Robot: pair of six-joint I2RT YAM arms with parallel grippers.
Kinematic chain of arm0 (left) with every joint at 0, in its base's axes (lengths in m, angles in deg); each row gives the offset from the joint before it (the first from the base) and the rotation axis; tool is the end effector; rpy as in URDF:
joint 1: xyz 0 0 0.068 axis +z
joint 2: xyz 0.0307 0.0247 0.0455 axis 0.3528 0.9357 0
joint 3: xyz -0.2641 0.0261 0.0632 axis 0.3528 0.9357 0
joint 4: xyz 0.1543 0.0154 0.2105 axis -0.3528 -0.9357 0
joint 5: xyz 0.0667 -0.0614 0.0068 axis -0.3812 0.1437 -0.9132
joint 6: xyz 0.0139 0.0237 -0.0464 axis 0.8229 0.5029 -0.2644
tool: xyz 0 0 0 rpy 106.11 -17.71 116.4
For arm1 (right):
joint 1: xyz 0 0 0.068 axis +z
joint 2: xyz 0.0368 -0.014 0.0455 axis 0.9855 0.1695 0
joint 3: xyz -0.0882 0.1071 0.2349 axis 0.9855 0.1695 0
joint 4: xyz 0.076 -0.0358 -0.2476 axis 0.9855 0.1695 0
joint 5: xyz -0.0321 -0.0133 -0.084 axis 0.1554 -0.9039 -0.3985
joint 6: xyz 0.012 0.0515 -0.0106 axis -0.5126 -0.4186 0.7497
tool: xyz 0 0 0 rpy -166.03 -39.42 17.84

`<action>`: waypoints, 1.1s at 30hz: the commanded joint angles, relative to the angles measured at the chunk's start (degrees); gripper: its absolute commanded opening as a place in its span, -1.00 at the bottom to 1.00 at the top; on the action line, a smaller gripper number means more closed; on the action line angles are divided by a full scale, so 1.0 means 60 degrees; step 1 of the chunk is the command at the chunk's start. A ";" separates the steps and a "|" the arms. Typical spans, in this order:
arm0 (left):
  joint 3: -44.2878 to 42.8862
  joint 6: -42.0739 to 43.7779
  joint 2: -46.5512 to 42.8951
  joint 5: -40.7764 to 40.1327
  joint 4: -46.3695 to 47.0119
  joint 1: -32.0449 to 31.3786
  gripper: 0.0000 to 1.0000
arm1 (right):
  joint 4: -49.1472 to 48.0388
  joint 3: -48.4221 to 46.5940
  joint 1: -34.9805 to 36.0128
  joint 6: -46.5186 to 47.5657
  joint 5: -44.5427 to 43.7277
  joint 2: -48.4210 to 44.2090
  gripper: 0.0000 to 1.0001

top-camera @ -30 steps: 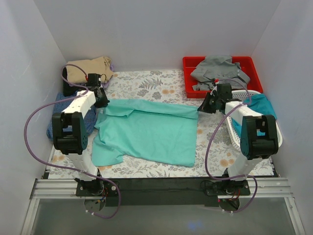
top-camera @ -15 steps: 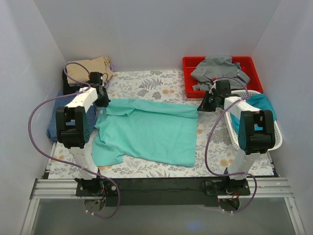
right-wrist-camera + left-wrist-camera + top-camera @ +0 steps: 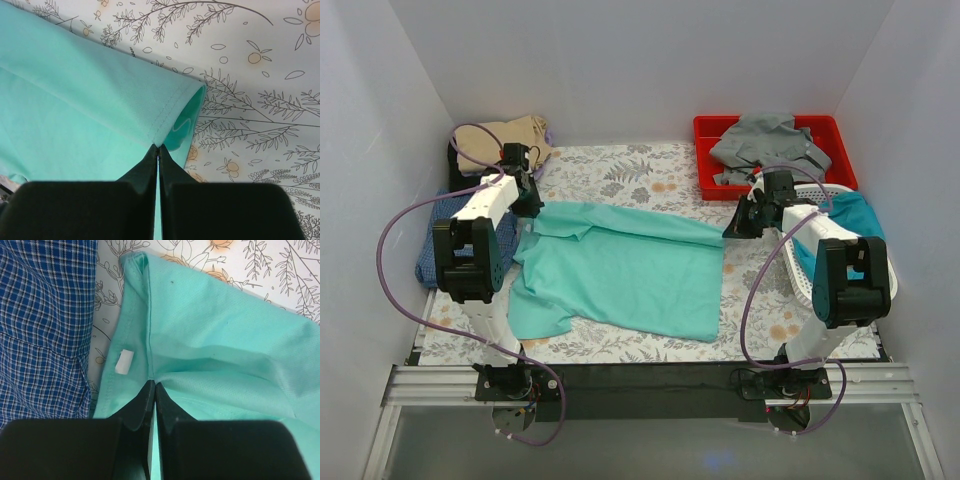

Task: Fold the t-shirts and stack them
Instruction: Fold the tshirt

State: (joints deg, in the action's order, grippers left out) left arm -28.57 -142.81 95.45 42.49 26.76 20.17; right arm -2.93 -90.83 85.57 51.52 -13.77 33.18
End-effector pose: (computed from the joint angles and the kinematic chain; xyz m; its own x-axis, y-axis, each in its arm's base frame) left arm 0.4031 0.0010 0.2191 -0.5034 -0.7901 -0.3498 -0.7475 0.6013 -0.2825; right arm 0.3446 0.0453 0.1988 -0.8496 0.2071 -0.4850 -0.0478 0.8857 0.4619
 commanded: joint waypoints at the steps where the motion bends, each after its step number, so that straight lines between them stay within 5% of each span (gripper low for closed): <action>1: -0.0092 0.0175 -0.0345 -0.0158 -0.0157 0.0067 -1.00 | 0.0255 0.0076 -0.0037 0.0231 0.0094 -0.0082 -0.97; 6: 0.0143 0.0189 -0.0258 -0.0568 -0.0114 0.0053 -0.99 | 0.0343 0.0368 -0.0008 0.0246 -0.0038 0.0079 -0.97; 8: -0.0003 0.0131 -0.0141 -0.0845 -0.0231 0.0067 -0.88 | 0.0358 0.0500 -0.0023 0.0275 -0.0227 0.0050 -0.71; 11: -0.0266 0.0029 0.0079 -0.1096 -0.0421 0.0053 -0.19 | 0.0373 0.0706 -0.0008 0.0217 -0.0549 -0.0154 -0.38; 12: -0.0354 -0.0030 0.0123 -0.1067 -0.0494 0.0067 0.49 | 0.0358 0.0779 0.0006 0.0144 -0.0754 -0.0257 -0.36; 13: -0.0428 -0.0117 0.0138 -0.1037 -0.0582 0.0053 0.56 | 0.0358 0.0779 0.0036 0.0144 -0.1031 -0.0388 -0.35; 18: -0.0428 -0.0294 -0.0432 -0.0571 -0.0320 0.0053 0.59 | 0.0242 0.0341 0.0065 0.0480 -0.2030 -0.1311 -0.31; 27: -0.0546 -0.1099 -0.0931 0.4248 0.1350 0.0053 0.63 | -0.0608 -0.1402 0.0357 0.0700 -0.0142 -0.0230 -0.27; 33: -0.0634 -0.1349 -0.1019 0.4032 0.1424 0.0053 0.63 | -0.1092 -0.2017 0.0958 0.0306 0.0622 0.1016 -0.28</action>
State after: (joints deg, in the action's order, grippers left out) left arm -30.58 -150.02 93.00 63.82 34.04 20.21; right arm -7.70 -100.57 89.41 54.32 -13.94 37.05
